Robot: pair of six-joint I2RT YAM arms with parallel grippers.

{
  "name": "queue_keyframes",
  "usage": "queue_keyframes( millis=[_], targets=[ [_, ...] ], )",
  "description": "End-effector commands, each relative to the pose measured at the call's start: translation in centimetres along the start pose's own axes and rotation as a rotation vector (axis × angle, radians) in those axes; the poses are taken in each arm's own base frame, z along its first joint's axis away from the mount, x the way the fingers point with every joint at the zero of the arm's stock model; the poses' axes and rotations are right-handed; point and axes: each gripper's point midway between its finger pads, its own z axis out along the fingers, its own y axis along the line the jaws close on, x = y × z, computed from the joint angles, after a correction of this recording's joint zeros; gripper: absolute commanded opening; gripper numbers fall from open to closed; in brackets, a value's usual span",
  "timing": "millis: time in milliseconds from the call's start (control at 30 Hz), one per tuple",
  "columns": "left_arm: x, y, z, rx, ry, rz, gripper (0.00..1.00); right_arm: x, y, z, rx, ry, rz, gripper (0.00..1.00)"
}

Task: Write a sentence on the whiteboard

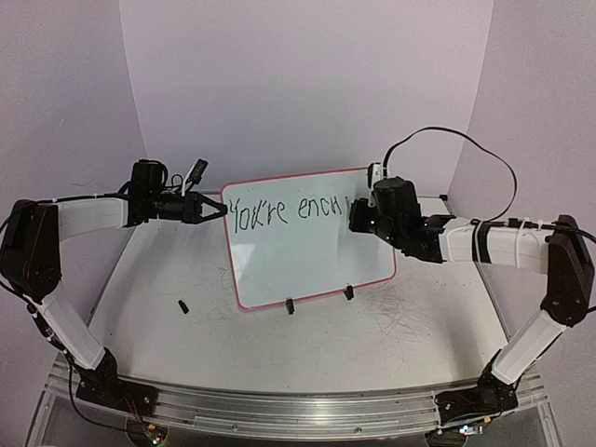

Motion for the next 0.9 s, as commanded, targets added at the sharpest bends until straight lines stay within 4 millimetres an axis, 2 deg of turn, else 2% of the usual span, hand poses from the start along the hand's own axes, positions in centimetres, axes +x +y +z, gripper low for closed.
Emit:
queue_keyframes(
  millis=[0,200,467,733,867],
  targets=[
    [-0.6,-2.0,0.6,0.036,0.015,0.047,0.0,-2.6,1.2,0.3,-0.029,-0.067,-0.009,0.0],
    [-0.6,-2.0,0.6,0.036,0.015,0.047,0.0,-2.1,1.7,0.4,-0.058,-0.044,-0.017,0.0],
    [-0.7,-2.0,0.6,0.037,0.015,0.047,0.0,0.8,1.8,0.1,-0.079,0.025,-0.013,0.0],
    [-0.8,-2.1,0.6,0.038,0.014,0.05,0.0,2.9,0.6,-0.8,-0.054,0.066,0.009,0.0],
    [-0.8,-2.1,0.6,0.039,0.015,0.049,0.0,3.2,-0.2,-1.1,-0.023,0.064,0.018,0.0]
  ],
)
